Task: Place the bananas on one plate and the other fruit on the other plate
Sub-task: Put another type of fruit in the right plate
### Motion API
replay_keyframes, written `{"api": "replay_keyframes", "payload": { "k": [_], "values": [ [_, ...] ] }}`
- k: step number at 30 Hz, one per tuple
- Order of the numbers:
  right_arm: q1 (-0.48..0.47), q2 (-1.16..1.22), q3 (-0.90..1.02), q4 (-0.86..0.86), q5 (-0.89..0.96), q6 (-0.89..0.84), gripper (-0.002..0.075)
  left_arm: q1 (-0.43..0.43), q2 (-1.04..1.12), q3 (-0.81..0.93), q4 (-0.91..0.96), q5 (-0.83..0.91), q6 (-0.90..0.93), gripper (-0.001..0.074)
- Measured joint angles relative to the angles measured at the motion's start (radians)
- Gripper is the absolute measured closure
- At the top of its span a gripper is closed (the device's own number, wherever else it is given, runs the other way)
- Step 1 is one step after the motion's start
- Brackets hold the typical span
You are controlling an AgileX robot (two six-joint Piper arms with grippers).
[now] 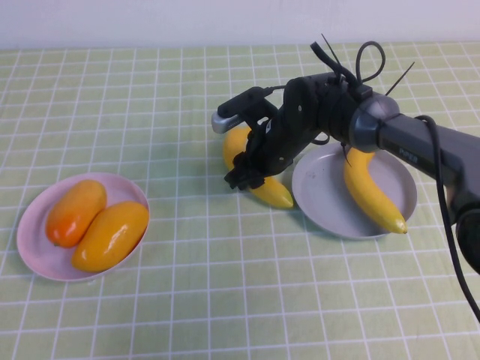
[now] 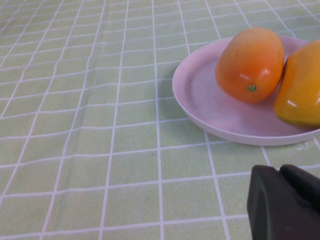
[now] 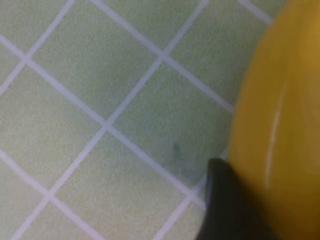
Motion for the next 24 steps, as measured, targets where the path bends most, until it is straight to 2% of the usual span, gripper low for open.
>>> {"api": "replay_keyframes", "payload": {
  "k": [8,17,24],
  "values": [
    [0.0,-0.002,-0.021,0.0,0.022,0.004,0.0419,0.0,0.0,0.0,0.0,0.0,0.0,0.0736],
    [-0.005,-0.076,-0.238,-0.022,0.257,0.071,0.0419,0.0,0.0,0.0,0.0,0.0,0.0,0.0736],
    [-0.078,-0.132,-0.261,-0.049,0.399,0.138,0.0419,0.0,0.0,0.0,0.0,0.0,0.0,0.0736]
  ]
}}
